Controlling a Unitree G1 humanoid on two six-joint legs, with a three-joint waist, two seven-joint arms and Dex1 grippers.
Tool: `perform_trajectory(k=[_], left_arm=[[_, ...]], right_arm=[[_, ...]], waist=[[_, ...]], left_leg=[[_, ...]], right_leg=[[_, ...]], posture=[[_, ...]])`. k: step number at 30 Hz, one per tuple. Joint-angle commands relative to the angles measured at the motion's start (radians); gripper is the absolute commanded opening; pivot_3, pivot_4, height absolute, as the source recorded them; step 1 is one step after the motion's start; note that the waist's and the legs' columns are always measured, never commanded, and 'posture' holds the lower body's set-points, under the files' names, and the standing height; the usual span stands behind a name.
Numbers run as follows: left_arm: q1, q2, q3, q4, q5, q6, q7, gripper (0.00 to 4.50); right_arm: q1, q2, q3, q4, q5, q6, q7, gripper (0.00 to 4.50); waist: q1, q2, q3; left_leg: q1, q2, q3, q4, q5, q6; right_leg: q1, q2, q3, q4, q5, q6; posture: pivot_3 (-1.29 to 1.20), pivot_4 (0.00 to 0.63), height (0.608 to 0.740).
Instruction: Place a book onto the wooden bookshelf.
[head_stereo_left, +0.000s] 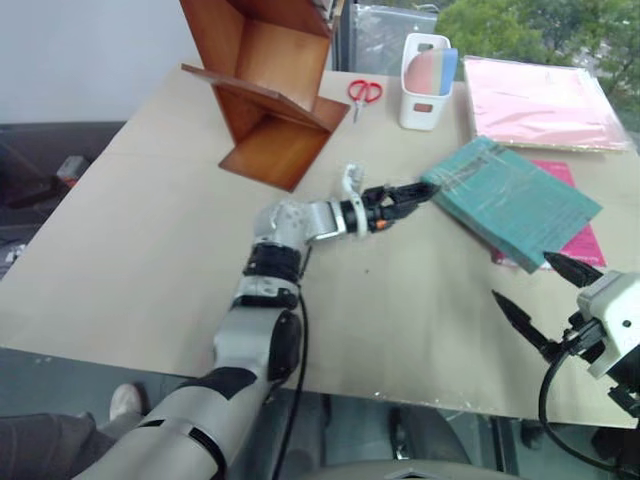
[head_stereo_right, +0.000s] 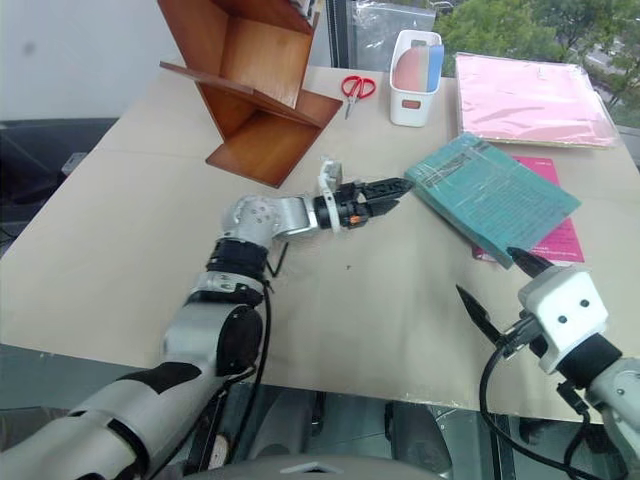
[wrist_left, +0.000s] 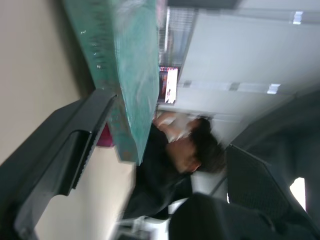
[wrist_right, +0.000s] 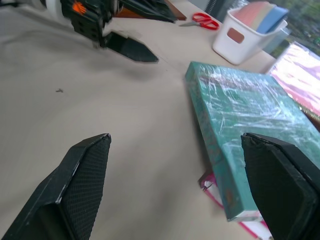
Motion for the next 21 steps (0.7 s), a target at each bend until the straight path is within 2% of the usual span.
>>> perform_trajectory(k=[1, 8, 15, 17, 21], left_arm=[[-0.057, -0.087, 0.08, 0.108, -0.028, -0.052, 0.111, 4.5], [-0.085, -0.193, 0.15, 0.235, -0.013, -0.156, 0.214, 4.5], [-0.139, -0.286, 0.16, 0.344, -0.002, -0.317, 0.196, 4.5], [-0.146, -0.282, 0.122, 0.335, 0.021, -0.316, 0.137, 4.5], [-0.052, -0.175, -0.102, 0.093, 0.134, -0.318, -0.127, 4.5]], right_arm=[[0.03, 0.013, 0.034, -0.029, -0.038, -0.053, -0.067, 4.28], [0.055, 0.022, 0.042, -0.029, -0.073, -0.098, -0.14, 4.28], [-0.055, 0.049, 0.072, 0.001, -0.105, 0.0, -0.198, 4.28], [-0.08, 0.043, 0.073, 0.018, -0.127, 0.04, -0.214, 4.28], [-0.244, 0.068, 0.017, 0.116, -0.127, 0.227, -0.319, 4.28]], waist=[[0.001, 0.0, 0.0], [-0.008, 0.003, -0.002], [-0.01, 0.003, -0.011], [-0.009, 0.003, -0.011], [-0.007, 0.002, -0.01]], left_leg=[[-0.001, 0.0, -0.001, 0.0, 0.0, 0.0], [0.001, -0.001, -0.002, 0.0, 0.0, 0.0], [0.003, 0.0, -0.002, 0.0, 0.0, 0.0], [0.004, 0.0, -0.002, 0.0, 0.0, 0.0], [0.003, 0.0, -0.002, 0.0, 0.0, -0.001]], right_leg=[[0.0, 0.0, -0.001, 0.0, 0.0, 0.0], [0.0, 0.0, -0.002, 0.001, 0.0, 0.0], [0.002, 0.0, -0.002, 0.001, 0.0, 0.0], [0.003, 0.0, -0.002, 0.001, 0.0, 0.0], [0.003, 0.0, -0.002, 0.001, 0.0, 0.0]], posture=[[0.0, 0.15, 0.74], [0.0, 0.15, 0.74], [0.0, 0.15, 0.74], [0.0, 0.15, 0.74], [0.0, 0.15, 0.74]])
